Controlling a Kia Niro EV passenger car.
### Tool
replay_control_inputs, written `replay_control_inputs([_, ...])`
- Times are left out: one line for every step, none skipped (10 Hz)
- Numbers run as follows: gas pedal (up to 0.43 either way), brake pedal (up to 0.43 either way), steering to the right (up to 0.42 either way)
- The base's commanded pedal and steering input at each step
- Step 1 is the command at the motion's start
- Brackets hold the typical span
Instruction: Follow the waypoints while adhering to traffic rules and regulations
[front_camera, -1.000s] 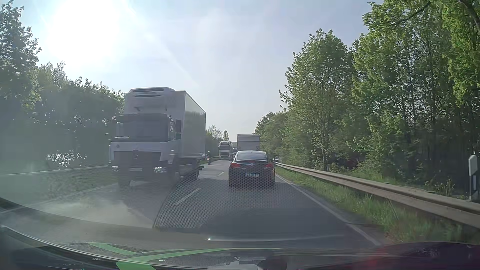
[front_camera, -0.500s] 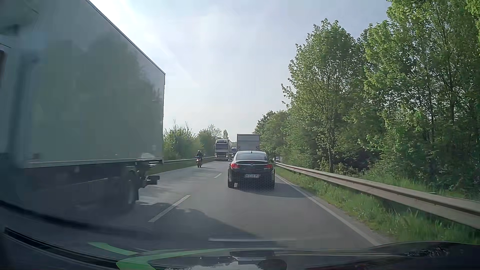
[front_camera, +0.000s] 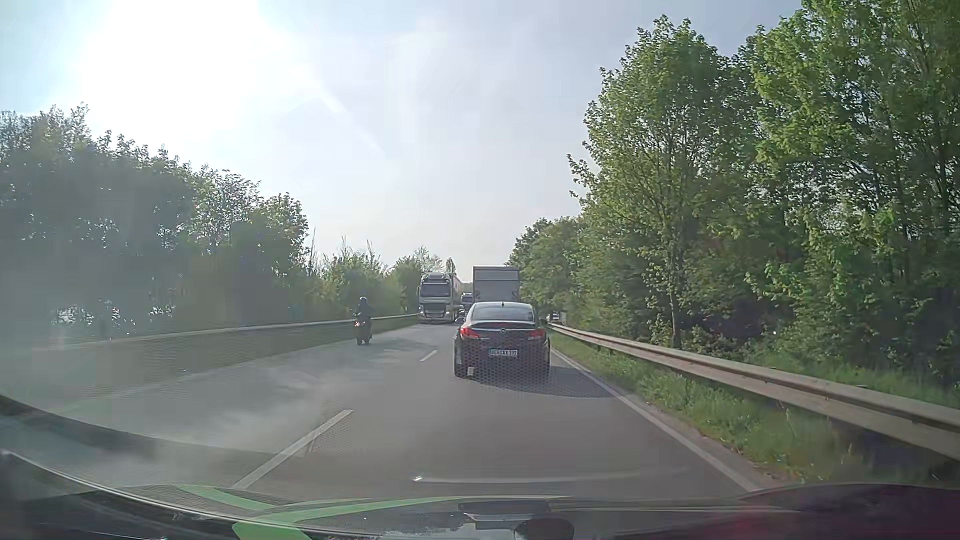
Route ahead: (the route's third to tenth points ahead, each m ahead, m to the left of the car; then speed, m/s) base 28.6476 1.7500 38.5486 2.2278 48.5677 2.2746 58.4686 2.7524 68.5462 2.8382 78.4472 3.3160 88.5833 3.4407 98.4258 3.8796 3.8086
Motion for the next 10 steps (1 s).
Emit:
replay_control_inputs([0.000,0.000,0.000])
replay_control_inputs([0.000,0.000,0.000])
replay_control_inputs([0.000,0.000,0.000])
replay_control_inputs([0.000,0.000,0.000])
replay_control_inputs([0.000,0.000,0.000])
replay_control_inputs([0.000,0.000,0.000])
replay_control_inputs([0.000,0.000,0.000])
replay_control_inputs([0.000,0.000,-0.001])
replay_control_inputs([0.000,0.000,-0.002])
replay_control_inputs([0.000,0.000,-0.002])
